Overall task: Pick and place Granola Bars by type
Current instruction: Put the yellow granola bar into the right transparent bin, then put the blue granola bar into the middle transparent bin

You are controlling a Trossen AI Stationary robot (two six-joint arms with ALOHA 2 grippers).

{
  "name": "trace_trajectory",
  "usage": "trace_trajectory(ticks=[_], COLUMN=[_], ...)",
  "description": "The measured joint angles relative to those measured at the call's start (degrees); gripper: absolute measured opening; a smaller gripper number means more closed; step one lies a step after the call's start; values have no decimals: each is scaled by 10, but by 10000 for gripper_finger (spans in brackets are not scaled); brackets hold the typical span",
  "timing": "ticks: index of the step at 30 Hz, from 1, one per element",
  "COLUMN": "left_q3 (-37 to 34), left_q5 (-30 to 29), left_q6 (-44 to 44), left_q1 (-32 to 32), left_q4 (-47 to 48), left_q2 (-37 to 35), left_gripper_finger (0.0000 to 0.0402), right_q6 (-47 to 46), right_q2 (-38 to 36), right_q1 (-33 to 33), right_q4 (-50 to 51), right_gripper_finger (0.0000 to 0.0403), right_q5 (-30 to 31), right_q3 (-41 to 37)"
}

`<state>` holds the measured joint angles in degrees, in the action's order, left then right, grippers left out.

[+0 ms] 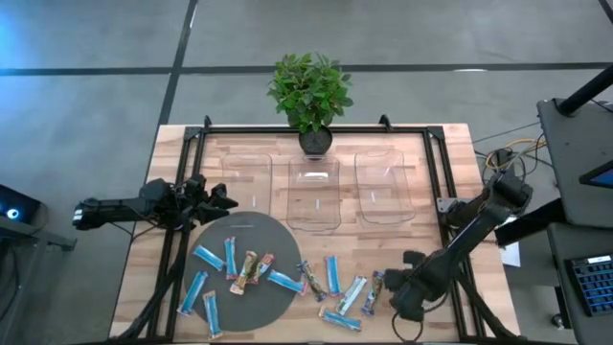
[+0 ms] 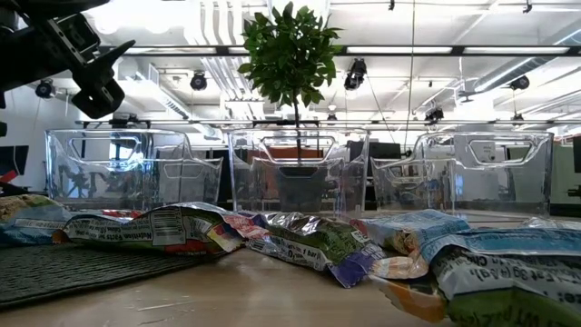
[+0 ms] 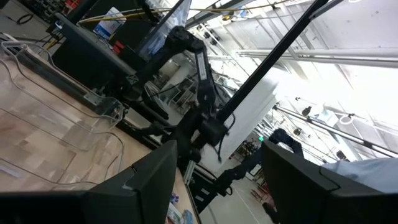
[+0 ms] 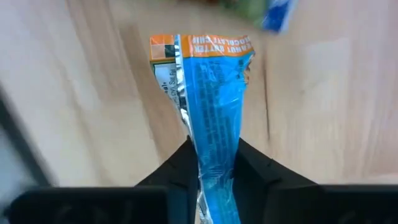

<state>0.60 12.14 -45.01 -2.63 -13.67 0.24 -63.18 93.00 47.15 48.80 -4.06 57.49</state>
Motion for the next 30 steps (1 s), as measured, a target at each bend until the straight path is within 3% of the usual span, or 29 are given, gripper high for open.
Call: trace_trajectory(ticks=[5,11,13,15,22,26,30], left_q3=[0,0,0,0,0,0,0], left_q5=[0,0,0,0,0,0,0], left_q6=[0,0,0,0,0,0,0], left_q1=[0,0,0,0,0,1,1], left_q4=[0,0,0,0,1,0,0], left_q2=[0,0,0,0,0,0,0], left_gripper_finger=[216,216,216,216,216,216,216], right_q6=[-182,-356,-371,-347,-198,-130,-111], right_q2=[-111,-252,-285,-307,-332,-333,-329], right_q1=[-24,-72,-109,-165,-382,-453,-478], right_q4=[5,29,58,85,87,45,33], right_gripper_finger=[58,58,58,58,69,113,170], right_q5=[117,443,510,514,355,303,297], right_q3=[0,-2,-6,-12,-68,-86,-87])
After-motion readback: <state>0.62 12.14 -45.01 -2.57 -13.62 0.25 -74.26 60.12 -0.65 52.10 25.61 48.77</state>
